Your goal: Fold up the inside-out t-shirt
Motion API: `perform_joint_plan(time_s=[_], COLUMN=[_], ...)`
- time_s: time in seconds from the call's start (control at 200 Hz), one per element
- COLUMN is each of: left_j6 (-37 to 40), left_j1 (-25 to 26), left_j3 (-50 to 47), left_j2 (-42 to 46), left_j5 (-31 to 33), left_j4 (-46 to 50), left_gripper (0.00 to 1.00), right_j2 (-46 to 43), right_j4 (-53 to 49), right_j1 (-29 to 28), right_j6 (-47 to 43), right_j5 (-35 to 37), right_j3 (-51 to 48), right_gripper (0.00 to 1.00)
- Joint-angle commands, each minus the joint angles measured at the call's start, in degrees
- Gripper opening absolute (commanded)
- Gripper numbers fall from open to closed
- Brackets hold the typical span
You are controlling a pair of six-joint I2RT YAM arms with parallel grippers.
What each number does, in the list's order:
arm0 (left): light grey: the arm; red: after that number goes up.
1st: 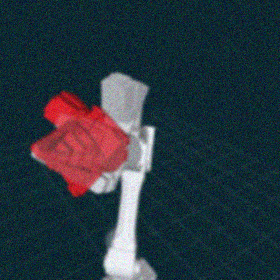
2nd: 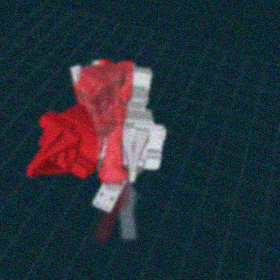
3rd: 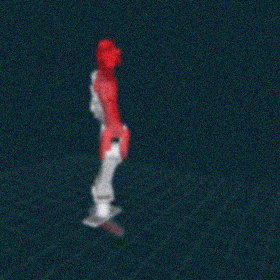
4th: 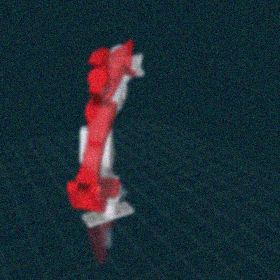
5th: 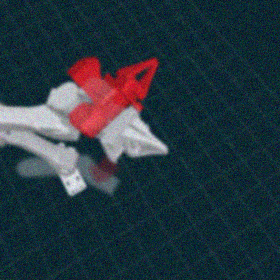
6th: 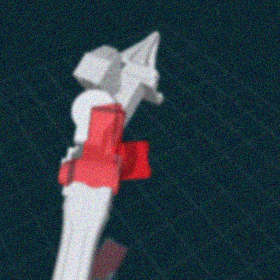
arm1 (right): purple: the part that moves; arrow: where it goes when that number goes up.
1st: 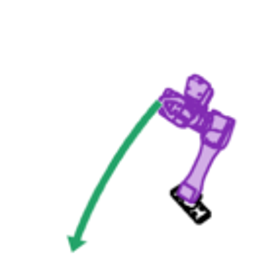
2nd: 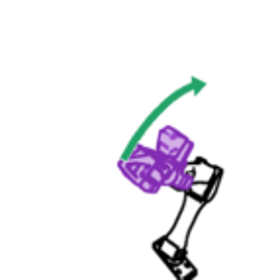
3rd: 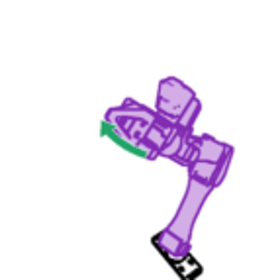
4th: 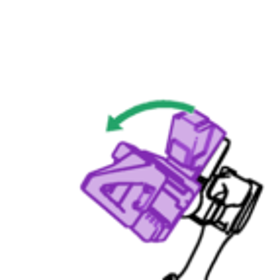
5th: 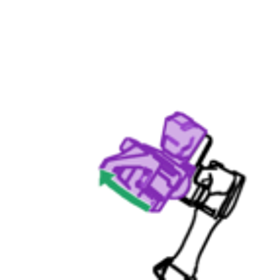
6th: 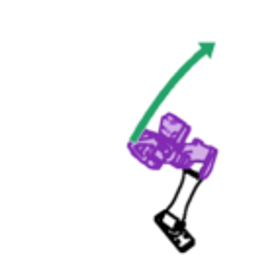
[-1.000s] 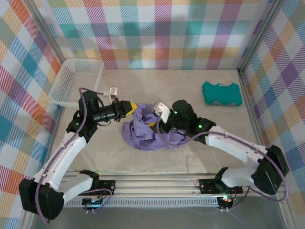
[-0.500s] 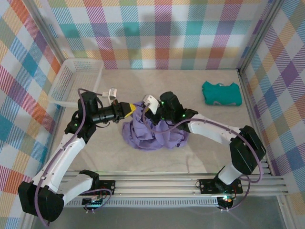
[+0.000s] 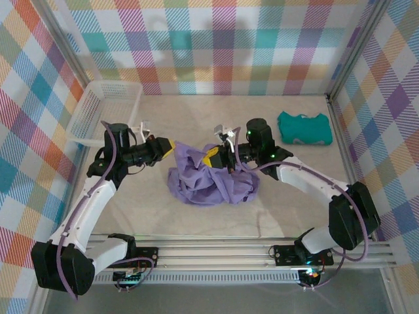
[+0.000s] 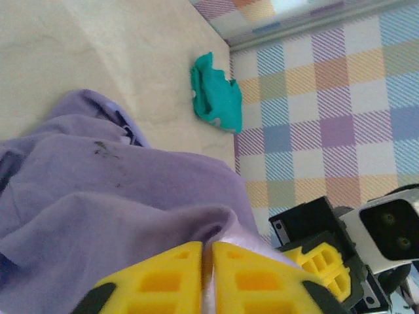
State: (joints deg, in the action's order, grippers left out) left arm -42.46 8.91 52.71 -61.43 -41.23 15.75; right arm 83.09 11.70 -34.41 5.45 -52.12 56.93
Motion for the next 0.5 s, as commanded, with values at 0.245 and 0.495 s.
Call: perform_joint_plan(time_s=[0.245, 0.495], left_j6=[9.12, 22.54], left_j1=[4.54, 18.3], left_j3=[-1.26, 0.81], left_j2=[8.03, 7.18], left_j5=[7.3, 18.34], left_j4=[11.12, 11.75], left_gripper=[0.46, 0.52], right_j2=[3.91, 4.63], right_j4=[5.75, 4.11], right_j1=[0.43, 0.75], right_j6=[8.61, 10.06], right_j5=[-2.42, -3.87], right_j3=[2.75, 4.52], right_gripper=[0.0, 0.0])
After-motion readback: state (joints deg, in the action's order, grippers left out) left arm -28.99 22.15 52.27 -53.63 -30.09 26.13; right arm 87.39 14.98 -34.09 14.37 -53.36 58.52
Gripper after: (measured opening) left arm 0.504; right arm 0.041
